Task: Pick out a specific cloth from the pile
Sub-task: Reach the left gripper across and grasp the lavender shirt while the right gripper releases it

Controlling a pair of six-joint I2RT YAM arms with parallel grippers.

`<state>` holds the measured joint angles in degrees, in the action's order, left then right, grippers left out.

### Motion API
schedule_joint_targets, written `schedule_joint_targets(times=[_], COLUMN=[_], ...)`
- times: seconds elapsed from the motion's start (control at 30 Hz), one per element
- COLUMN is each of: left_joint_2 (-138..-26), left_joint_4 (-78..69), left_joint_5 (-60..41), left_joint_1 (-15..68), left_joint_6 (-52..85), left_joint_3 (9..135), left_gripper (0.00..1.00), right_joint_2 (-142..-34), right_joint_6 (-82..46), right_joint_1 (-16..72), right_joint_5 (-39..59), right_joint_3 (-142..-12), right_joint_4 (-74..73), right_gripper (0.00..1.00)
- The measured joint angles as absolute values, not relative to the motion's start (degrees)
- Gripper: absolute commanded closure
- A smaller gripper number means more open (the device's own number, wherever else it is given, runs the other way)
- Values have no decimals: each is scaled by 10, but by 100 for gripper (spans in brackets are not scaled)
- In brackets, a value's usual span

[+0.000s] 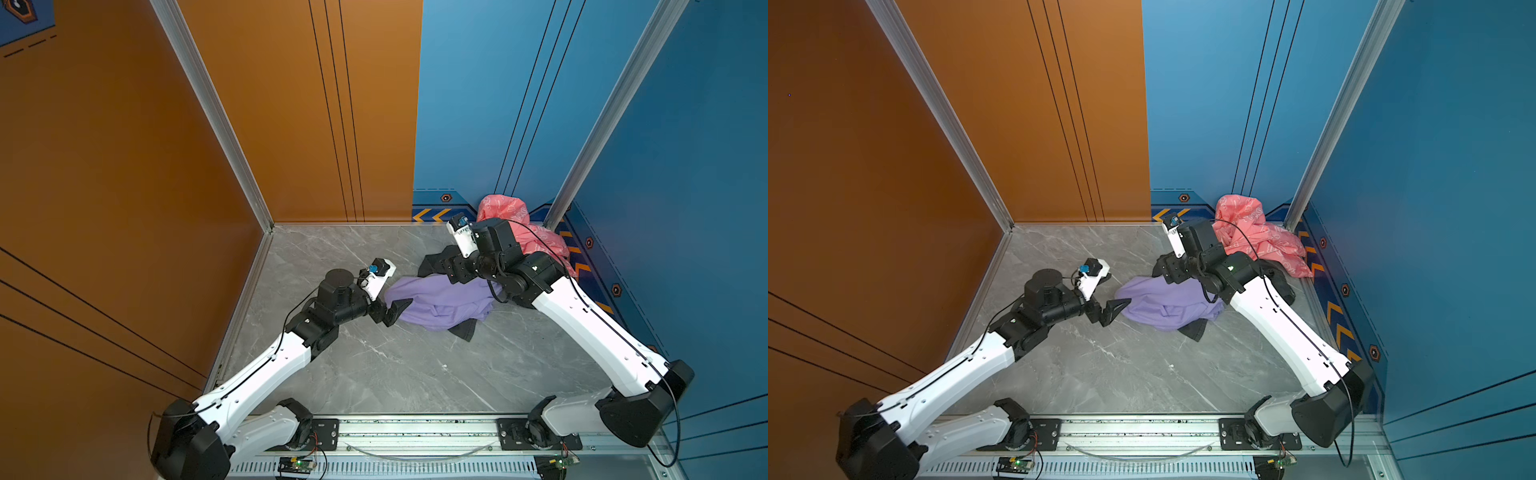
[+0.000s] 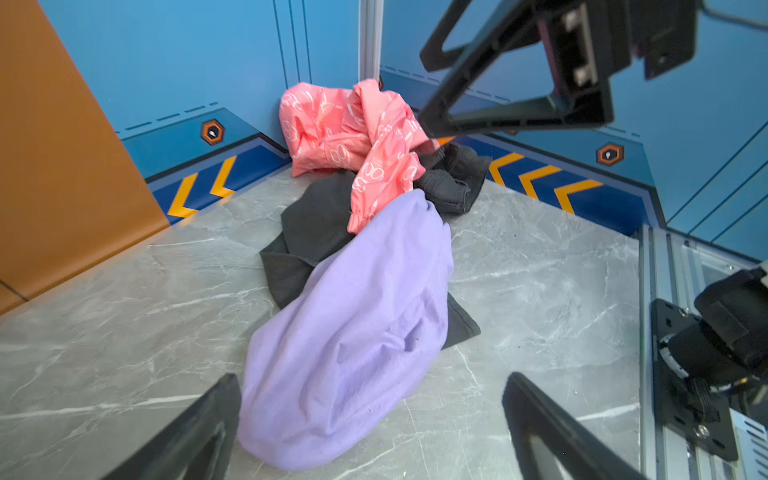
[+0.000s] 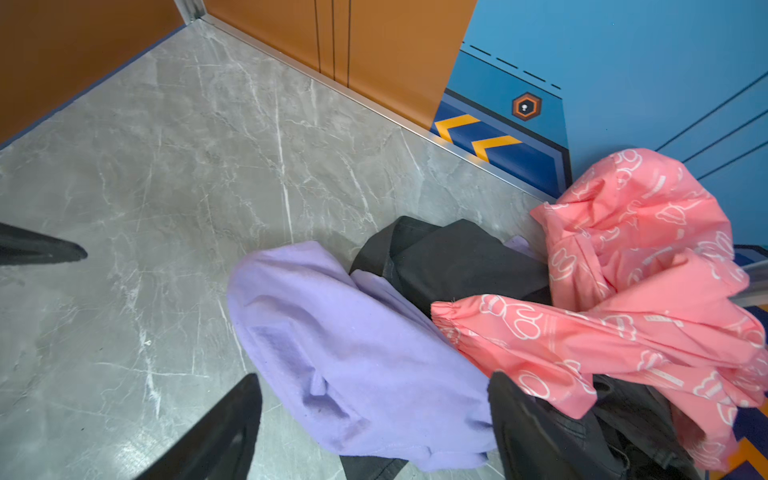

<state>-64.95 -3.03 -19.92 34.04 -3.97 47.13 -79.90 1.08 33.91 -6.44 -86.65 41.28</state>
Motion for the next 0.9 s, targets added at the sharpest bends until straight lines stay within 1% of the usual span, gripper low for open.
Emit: schedule_joint_targets(times=[0.2, 0.23, 0.3, 0.5, 0.6, 0.63, 0.7, 0.73, 0.83, 0.9], left_joint_2=[-788, -813, -856, -959, -1010, -1028, -1058, -1073, -1106, -1119], left_joint_4=[17, 23, 33, 50, 60, 65, 71, 73, 80, 85], left_joint_5=[-189, -189, -189, -189, -187, -184, -180, -177, -165, -157], left_joint_1=[382, 385, 388, 391, 391, 391, 391, 391, 391, 391], left_joint_6=[-95, -102, -112, -147, -162, -166, -172, -174, -176, -174], left_joint_3=[561, 578, 608, 675, 701, 710, 726, 733, 748, 759], left_gripper=[3, 4, 5, 8, 13, 16, 21, 28, 64, 78], right_joint_2=[-780, -773, -760, -724, -710, -705, -698, -695, -688, -684], right_joint_6=[-4, -9, -18, -50, -61, -64, -69, -71, -77, -79], right_joint_1=[317, 312, 297, 243, 222, 216, 206, 202, 194, 191], right_joint_5=[-89, -91, -91, -86, -77, -74, -67, -62, -57, -55], right_joint_3=[-841, -836, -825, -798, -787, -784, -779, -778, -776, -772], right_joint_4=[415, 415, 416, 416, 416, 416, 416, 416, 416, 416], right_gripper=[12, 12, 8, 7, 7, 7, 7, 7, 7, 7])
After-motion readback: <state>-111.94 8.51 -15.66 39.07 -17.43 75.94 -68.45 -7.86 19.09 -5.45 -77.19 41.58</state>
